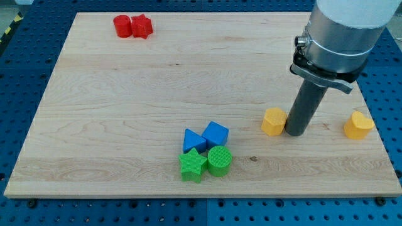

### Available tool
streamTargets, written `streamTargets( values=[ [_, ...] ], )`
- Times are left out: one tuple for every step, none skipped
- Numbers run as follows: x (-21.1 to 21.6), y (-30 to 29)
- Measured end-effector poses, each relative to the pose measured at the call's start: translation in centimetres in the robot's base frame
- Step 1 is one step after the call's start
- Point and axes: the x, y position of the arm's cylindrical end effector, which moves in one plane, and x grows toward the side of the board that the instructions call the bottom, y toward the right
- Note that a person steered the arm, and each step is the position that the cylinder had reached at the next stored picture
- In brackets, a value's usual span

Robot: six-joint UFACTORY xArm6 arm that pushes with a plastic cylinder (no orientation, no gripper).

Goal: Move yellow hexagon towards center

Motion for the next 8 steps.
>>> streamTargets(
  values=[
    [0.0, -0.4],
    [-1.7, -0.9],
    [0.3, -4.1],
    [-1.0, -7.1],
    [-1.4, -12.1],
    [-5.0, -16.0],
    [-4.9, -11.1],
    [-3.2, -11.3]
  ],
)
